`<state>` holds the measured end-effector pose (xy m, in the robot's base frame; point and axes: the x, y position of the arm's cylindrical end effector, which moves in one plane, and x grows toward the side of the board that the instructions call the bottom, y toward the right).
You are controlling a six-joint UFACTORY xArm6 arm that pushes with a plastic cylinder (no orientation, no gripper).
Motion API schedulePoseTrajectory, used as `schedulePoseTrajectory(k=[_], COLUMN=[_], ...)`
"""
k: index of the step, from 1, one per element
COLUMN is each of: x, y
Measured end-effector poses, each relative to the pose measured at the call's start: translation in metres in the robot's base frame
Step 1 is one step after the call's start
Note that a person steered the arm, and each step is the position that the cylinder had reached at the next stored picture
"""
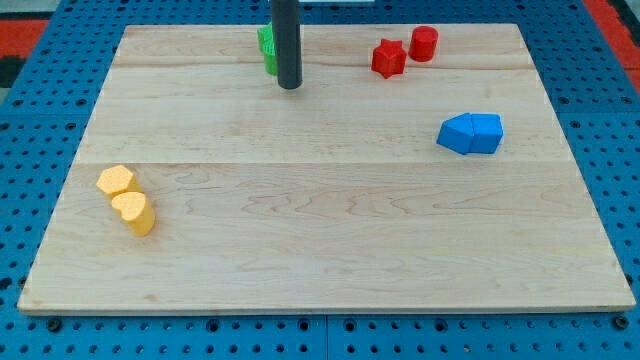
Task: Push the green star to the middle of the board
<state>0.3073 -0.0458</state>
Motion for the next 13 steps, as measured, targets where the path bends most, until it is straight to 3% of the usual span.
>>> schedulePoseTrajectory(k=[1,2,3,4,6,7,10,12,13], x=[0.0,-0.028,-0.094,-0.116,-0.114,-0.094,0.041,0.098,0.142], y=[-0.066,-0.152,-0.149,-0.106,-0.019,-0.022,0.013,0.105,0.123])
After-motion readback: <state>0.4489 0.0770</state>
